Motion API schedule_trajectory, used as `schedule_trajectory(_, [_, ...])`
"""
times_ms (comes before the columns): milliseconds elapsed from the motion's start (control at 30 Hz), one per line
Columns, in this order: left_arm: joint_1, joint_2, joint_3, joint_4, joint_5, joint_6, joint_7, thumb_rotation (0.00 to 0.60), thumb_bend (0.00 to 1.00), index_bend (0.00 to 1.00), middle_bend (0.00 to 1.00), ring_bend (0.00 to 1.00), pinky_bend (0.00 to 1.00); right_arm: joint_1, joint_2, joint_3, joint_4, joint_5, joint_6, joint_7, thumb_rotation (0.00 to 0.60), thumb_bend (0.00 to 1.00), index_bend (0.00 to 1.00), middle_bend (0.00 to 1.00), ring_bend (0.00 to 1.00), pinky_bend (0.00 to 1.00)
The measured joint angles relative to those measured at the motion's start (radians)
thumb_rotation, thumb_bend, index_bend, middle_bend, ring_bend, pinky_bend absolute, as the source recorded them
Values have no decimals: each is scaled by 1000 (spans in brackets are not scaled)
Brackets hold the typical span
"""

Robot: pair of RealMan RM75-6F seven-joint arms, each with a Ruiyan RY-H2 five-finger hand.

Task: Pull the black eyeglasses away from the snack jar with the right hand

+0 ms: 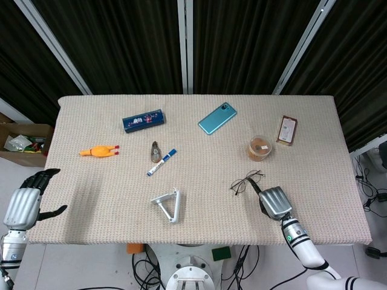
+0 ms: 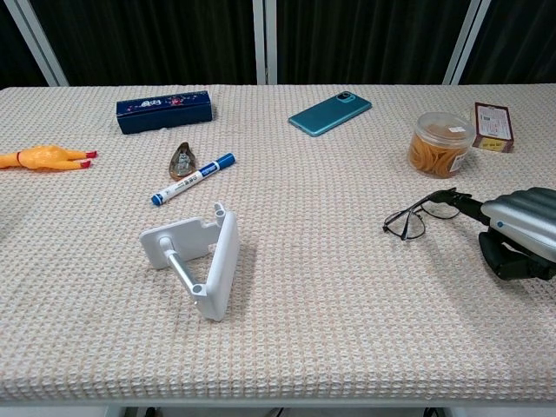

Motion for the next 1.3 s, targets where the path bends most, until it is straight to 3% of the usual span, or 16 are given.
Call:
schedule_trajectory(467, [0, 3, -1, -7, 0, 1, 9, 599, 0, 163, 169, 159, 232, 9, 14, 9, -12, 19, -20, -2, 600, 909, 0, 960, 900, 752])
schedule_trajectory(767, [1, 7, 0, -22, 14, 16, 28, 597, 0, 162, 170, 159, 231, -46, 76, -13, -73, -92, 141, 51, 600, 888, 0, 941, 860, 744])
schedule_trajectory(833, [4, 10, 0, -28, 20, 27, 39, 598, 0, 162, 170, 159, 232, -68, 91, -19, -76, -127, 204, 75, 600, 833, 0, 841, 758, 682])
schedule_trajectory(900, [9, 12, 2, -33, 27, 39, 53, 599, 0, 163, 169, 159, 232, -100, 108, -25, -67, -170, 294, 115, 600, 733, 0, 541, 437, 500])
schedule_trajectory(967, [15, 13, 4, -37, 32, 49, 66, 599, 0, 163, 170, 159, 232, -131, 130, -33, -50, -204, 374, 166, 592, 555, 0, 124, 67, 226])
schedule_trajectory(1000, [19, 14, 7, -39, 34, 55, 74, 599, 0, 163, 170, 159, 232, -150, 147, -36, -40, -217, 418, 208, 570, 491, 0, 44, 12, 144])
schedule_trajectory(1067, [28, 13, 10, -39, 38, 67, 87, 599, 0, 163, 169, 157, 232, -180, 176, -39, -30, -220, 461, 281, 449, 338, 0, 0, 0, 4])
schedule_trajectory(1133, [40, 8, 14, -36, 42, 87, 108, 595, 0, 163, 167, 149, 232, -219, 219, -40, -23, -211, 488, 371, 391, 259, 0, 0, 0, 0])
schedule_trajectory(1300, [85, -13, 32, -14, 55, 143, 188, 488, 0, 164, 162, 133, 231, -334, 324, -48, -33, -152, 555, 456, 382, 211, 0, 0, 0, 0])
